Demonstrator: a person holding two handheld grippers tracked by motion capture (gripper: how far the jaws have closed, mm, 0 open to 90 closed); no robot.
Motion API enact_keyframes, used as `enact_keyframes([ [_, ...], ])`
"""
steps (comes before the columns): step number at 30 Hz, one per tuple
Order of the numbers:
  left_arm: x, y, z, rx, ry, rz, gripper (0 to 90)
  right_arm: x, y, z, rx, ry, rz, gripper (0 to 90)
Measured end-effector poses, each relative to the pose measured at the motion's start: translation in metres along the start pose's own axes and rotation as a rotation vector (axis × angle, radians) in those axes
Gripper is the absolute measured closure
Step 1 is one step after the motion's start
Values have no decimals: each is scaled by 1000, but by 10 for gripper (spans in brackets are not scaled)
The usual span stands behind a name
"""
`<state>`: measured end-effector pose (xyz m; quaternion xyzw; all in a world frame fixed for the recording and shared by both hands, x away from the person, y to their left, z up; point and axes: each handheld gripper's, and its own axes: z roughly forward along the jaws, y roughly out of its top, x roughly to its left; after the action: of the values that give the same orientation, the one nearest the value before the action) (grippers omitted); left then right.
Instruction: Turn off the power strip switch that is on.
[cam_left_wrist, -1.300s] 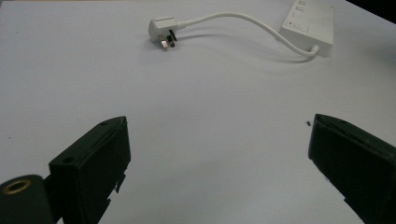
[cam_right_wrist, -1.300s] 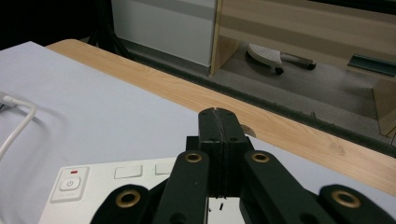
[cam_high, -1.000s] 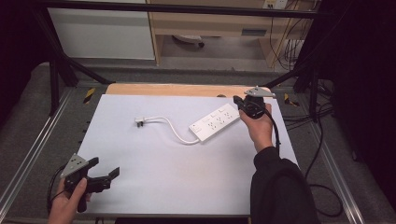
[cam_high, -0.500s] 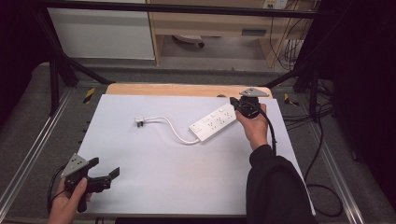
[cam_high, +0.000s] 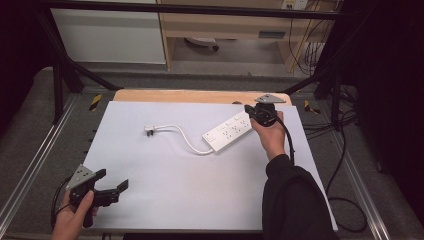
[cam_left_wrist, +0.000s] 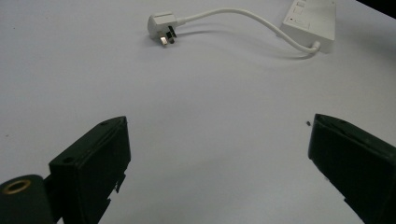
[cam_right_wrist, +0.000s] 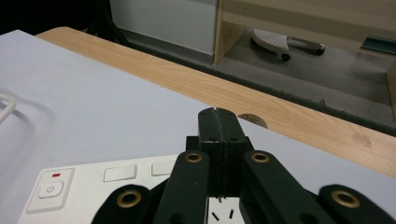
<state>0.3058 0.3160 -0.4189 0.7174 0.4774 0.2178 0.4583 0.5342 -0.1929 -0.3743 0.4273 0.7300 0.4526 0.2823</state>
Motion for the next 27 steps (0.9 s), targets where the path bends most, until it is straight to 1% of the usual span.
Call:
enact_keyframes([
  [9, 0, 0, 1, 4, 3, 0, 56, 0, 1, 4, 3, 13, 11, 900],
  [14, 0, -1, 1, 9, 2, 2, 56, 1, 1, 7, 7, 21, 4, 900],
  [21, 0, 0, 1, 4, -3, -2, 57, 3, 1, 12, 18, 21, 2, 900],
  [27, -1, 1, 2, 3, -7, 0, 57, 5, 3, 14, 21, 23, -11, 900],
])
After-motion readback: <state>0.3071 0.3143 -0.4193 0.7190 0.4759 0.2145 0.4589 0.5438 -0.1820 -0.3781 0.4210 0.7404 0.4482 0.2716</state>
